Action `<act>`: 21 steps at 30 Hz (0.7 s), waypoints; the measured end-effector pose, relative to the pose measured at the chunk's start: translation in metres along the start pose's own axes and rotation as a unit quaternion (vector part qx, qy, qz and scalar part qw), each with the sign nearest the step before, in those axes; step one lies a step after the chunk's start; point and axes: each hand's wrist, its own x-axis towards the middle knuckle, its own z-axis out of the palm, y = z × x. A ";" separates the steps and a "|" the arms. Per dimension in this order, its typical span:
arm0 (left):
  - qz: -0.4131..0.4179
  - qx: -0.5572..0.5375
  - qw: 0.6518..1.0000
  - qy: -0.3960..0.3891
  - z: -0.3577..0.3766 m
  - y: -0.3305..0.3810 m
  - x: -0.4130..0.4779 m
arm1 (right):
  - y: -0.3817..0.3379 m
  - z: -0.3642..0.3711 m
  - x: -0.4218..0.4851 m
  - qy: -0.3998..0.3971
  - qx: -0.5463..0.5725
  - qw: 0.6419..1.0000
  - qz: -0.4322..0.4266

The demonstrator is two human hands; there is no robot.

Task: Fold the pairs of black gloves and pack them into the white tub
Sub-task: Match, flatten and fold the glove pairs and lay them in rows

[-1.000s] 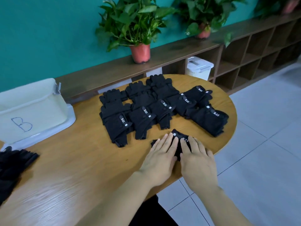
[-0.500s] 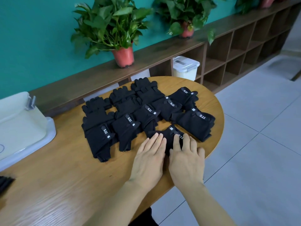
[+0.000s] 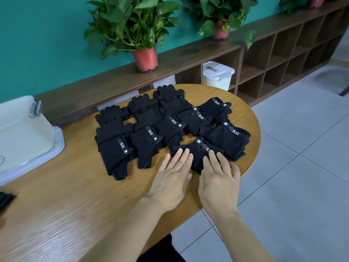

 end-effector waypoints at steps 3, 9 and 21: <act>-0.003 0.009 1.000 -0.008 -0.001 -0.001 -0.003 | -0.001 0.001 0.002 -0.010 -0.009 1.000 -0.001; -0.026 -0.001 0.999 0.024 -0.009 -0.012 -0.023 | -0.008 -0.016 0.005 0.037 0.001 0.999 -0.038; -0.193 -0.005 0.977 0.086 -0.032 -0.093 -0.160 | -0.119 -0.027 -0.011 -0.025 0.060 0.984 -0.168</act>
